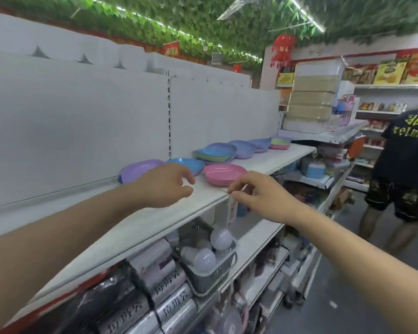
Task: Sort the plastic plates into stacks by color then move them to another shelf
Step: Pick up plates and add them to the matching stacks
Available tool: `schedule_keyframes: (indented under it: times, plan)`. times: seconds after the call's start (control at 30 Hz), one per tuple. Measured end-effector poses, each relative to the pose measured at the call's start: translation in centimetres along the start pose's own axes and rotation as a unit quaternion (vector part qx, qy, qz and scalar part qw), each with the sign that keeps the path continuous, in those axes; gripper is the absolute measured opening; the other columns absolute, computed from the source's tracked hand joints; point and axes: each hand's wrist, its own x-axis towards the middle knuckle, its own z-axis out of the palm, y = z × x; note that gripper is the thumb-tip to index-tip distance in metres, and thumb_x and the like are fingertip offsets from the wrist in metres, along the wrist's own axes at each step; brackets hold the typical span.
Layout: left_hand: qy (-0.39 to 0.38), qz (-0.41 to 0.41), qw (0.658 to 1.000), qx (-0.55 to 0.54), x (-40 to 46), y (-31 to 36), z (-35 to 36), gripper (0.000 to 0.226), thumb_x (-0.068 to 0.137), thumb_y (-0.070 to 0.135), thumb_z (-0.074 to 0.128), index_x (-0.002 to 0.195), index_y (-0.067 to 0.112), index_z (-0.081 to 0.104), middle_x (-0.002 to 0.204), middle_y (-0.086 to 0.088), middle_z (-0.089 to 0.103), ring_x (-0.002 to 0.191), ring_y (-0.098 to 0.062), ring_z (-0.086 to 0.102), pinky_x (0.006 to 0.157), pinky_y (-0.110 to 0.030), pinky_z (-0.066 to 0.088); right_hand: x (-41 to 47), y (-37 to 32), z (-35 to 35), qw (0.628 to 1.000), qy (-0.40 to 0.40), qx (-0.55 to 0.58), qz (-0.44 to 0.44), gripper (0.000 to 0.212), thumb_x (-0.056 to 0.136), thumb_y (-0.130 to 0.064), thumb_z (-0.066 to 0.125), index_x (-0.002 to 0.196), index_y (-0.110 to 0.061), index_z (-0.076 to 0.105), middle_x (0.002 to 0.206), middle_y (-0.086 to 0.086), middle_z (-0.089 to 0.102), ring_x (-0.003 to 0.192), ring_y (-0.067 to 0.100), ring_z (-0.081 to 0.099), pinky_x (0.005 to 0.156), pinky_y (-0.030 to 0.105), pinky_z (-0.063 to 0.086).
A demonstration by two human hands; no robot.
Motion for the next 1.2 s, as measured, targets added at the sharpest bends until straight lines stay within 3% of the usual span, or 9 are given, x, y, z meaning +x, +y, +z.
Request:
schedule_keyframes:
  times: [0.07, 0.27, 0.4, 0.57, 0.7, 0.8, 0.97, 1.07, 1.2]
  plan:
    - [0.007, -0.018, 1.0, -0.016, 3.7, -0.8, -0.1, 0.019, 0.093, 0.032, 0.063, 0.111, 0.036, 0.065, 0.113, 0.011, 0.067, 0.1, -0.013, 0.063, 0.077, -0.024, 0.045, 3.3, 2.0, -0.9, 1.0, 0.008, 0.003, 0.007, 0.007, 0.096, -0.026, 0.067, 0.096, -0.028, 0.074, 0.097, -0.016, 0.064, 0.083, -0.002, 0.059, 0.069, 0.011, 0.042]
    - [0.006, -0.023, 0.999, -0.031, 14.2, -1.0, 0.6, 0.028, 0.077, 0.041, 0.06, 0.104, 0.037, 0.066, 0.111, 0.004, 0.068, 0.099, -0.02, 0.063, 0.088, -0.028, 0.049, 11.6, 8.2, -3.1, 1.0, 0.021, 0.006, 0.007, 0.012, 0.095, -0.024, 0.065, 0.091, -0.031, 0.074, 0.094, -0.015, 0.071, 0.082, 0.003, 0.064, 0.073, 0.012, 0.048]
    - [0.029, -0.039, 0.999, 0.008, 20.5, -1.2, 2.5, 0.016, 0.086, 0.039, 0.059, 0.101, 0.037, 0.064, 0.113, 0.005, 0.067, 0.099, -0.019, 0.062, 0.088, -0.032, 0.049, 15.3, 13.2, -3.7, 1.0, 0.019, 0.01, 0.023, 0.01, 0.096, -0.027, 0.065, 0.091, -0.032, 0.073, 0.095, -0.016, 0.071, 0.083, 0.006, 0.065, 0.075, 0.018, 0.05]
    - [0.043, -0.155, 0.987, 0.008, 27.0, -1.0, 5.1, 0.023, 0.095, 0.039, 0.052, 0.106, 0.019, 0.056, 0.096, -0.003, 0.071, 0.087, -0.026, 0.07, 0.074, -0.035, 0.052, 19.7, 19.3, -3.7, 1.0, 0.0, 0.028, 0.005, 0.009, 0.096, -0.028, 0.066, 0.092, -0.031, 0.073, 0.097, -0.016, 0.07, 0.083, 0.007, 0.065, 0.077, 0.019, 0.051]
    - [0.06, -0.266, 0.962, -0.012, 31.1, -1.3, 7.0, 0.037, 0.089, 0.048, 0.058, 0.098, 0.013, 0.049, 0.077, -0.004, 0.071, 0.053, -0.022, 0.068, 0.048, -0.024, 0.043, 23.9, 23.6, -3.8, 0.998, -0.023, 0.046, -0.041, 0.01, 0.097, -0.027, 0.066, 0.092, -0.027, 0.075, 0.096, -0.014, 0.07, 0.085, 0.003, 0.063, 0.076, 0.019, 0.049]
    - [0.058, -0.337, 0.938, -0.053, 33.5, -1.9, 7.8, 0.031, 0.08, 0.027, 0.07, 0.096, 0.005, 0.055, 0.071, -0.009, 0.072, 0.042, -0.022, 0.057, 0.044, -0.019, 0.037, 27.0, 26.4, -3.9, 0.993, -0.048, 0.068, -0.081, 0.012, 0.098, -0.028, 0.065, 0.09, -0.028, 0.074, 0.096, -0.015, 0.07, 0.087, 0.003, 0.064, 0.078, 0.021, 0.051]
    - [0.131, -0.41, 0.9, -0.075, 35.5, -2.1, 7.1, 0.012, 0.077, -0.001, 0.063, 0.081, 0.003, 0.052, 0.061, -0.015, 0.061, 0.038, -0.024, 0.056, 0.039, -0.018, 0.033, 31.2, 29.1, -4.1, 0.981, -0.084, 0.106, -0.137, 0.011, 0.097, -0.025, 0.067, 0.089, -0.023, 0.075, 0.095, -0.011, 0.071, 0.085, 0.006, 0.065, 0.076, 0.024, 0.052]
    - [0.168, -0.432, 0.885, -0.051, 35.7, -1.5, 6.8, 0.013, 0.077, 0.003, 0.07, 0.081, 0.002, 0.058, 0.063, -0.017, 0.069, 0.06, -0.032, 0.074, 0.046, -0.026, 0.045, 33.0, 29.8, -3.7, 0.976, -0.095, 0.117, -0.16, 0.011, 0.096, -0.024, 0.067, 0.09, -0.023, 0.075, 0.097, -0.011, 0.069, 0.085, 0.005, 0.063, 0.076, 0.019, 0.049]
    - [0.171, -0.458, 0.872, 0.02, 35.8, -0.4, 7.0, 0.006, 0.077, 0.006, 0.066, 0.079, 0.001, 0.069, 0.053, -0.01, 0.069, 0.061, -0.029, 0.075, 0.064, -0.037, 0.06, 34.2, 30.5, -2.7, 0.965, -0.131, 0.128, -0.185, 0.01, 0.097, -0.029, 0.065, 0.092, -0.026, 0.074, 0.1, -0.01, 0.067, 0.087, 0.008, 0.063, 0.077, 0.018, 0.047]
